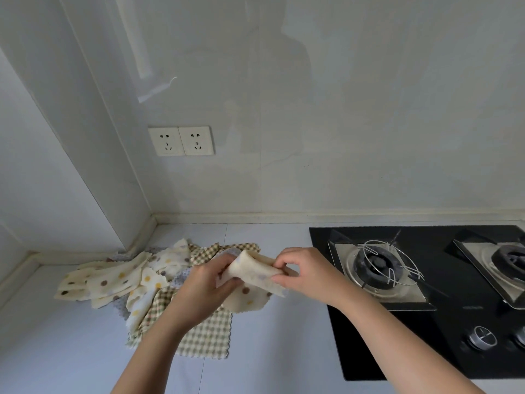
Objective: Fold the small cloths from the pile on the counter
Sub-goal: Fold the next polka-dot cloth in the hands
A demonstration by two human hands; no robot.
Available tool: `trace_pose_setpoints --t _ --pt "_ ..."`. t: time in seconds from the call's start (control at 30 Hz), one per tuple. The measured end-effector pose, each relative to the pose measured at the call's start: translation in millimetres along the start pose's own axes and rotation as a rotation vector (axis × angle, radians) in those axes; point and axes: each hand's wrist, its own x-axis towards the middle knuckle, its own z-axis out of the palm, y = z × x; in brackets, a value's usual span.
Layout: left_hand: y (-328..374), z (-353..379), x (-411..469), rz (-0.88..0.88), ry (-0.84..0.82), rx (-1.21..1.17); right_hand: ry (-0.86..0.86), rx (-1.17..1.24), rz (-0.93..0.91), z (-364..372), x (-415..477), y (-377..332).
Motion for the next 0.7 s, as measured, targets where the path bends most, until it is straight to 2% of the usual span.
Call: trace_pose_setpoints --t 0.1,0.23,0.47,0.7 --pt "10 -2 2 0.120 0.013 -0.006 0.017 -0.003 -0.041 -4 2 -2" --pt "23 -5 12 0.303 -0.016 0.158 0.029 -0.045 -0.107 -16 5 -7" --pt "16 -10 39 0.350 -0.111 0.301 -0.066 -0.256 -0.041 -45 6 -4" --pt "30 0 70 0.447 -0.040 0.607 -0.056 -0.470 -0.056 -67 10 -4"
